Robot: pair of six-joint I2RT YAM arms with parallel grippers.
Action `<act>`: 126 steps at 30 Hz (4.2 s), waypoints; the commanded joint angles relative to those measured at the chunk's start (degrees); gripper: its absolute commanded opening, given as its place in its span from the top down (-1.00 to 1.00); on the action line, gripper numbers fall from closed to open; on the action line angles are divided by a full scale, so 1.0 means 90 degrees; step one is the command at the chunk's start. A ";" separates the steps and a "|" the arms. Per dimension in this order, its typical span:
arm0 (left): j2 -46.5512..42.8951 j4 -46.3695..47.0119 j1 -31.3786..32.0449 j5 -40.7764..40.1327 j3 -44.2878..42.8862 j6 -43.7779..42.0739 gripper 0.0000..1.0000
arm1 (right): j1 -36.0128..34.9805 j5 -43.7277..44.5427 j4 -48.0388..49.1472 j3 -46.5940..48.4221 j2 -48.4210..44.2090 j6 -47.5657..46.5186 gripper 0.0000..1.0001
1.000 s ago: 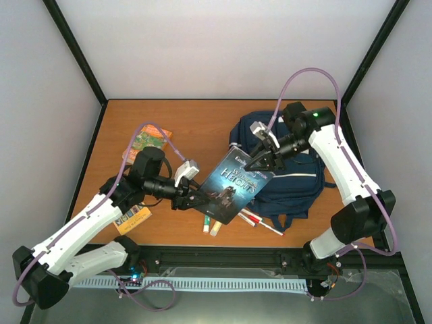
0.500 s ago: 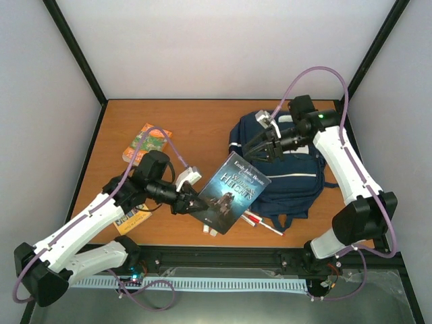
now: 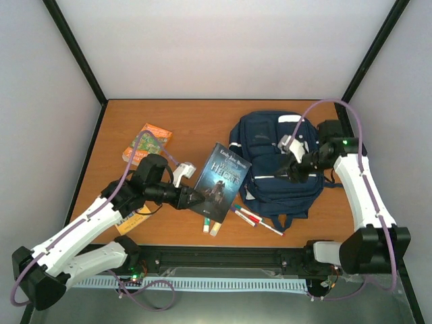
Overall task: Pack the student bag
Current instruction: Pick up the book from the center of the board, then place the book in the student bag.
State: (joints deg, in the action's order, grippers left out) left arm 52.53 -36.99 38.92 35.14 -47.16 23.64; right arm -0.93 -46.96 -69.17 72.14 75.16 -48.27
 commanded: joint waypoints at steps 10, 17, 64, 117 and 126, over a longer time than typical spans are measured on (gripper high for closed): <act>-0.0180 0.1818 0.0049 -0.0398 0.0391 0.0901 0.98 | -0.0066 0.3308 0.0342 -0.2474 -0.1734 -0.2061 0.10; -0.0084 0.1928 0.0051 -0.0160 0.0461 0.1002 0.99 | -0.0355 0.4091 0.1123 -0.3264 -0.2037 -0.2151 0.05; 0.0644 0.3882 0.0056 0.1597 0.0952 0.1947 0.98 | -0.0815 0.3136 0.2334 -0.0191 -0.0724 0.0843 0.95; 0.5655 0.6308 0.0599 0.0818 -0.2327 0.3383 0.98 | -0.0880 0.1635 0.2232 0.0829 -0.0652 0.2047 0.94; 0.6646 0.6052 0.0523 0.0642 -0.3146 0.3390 0.98 | -0.0885 0.1216 0.2542 0.0227 -0.0937 0.1910 0.95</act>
State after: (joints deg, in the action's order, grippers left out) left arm 109.45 12.32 44.97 40.66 -66.13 56.38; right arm -8.12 -28.03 -51.51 75.20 70.41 -29.41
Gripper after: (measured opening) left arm 0.213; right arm 0.072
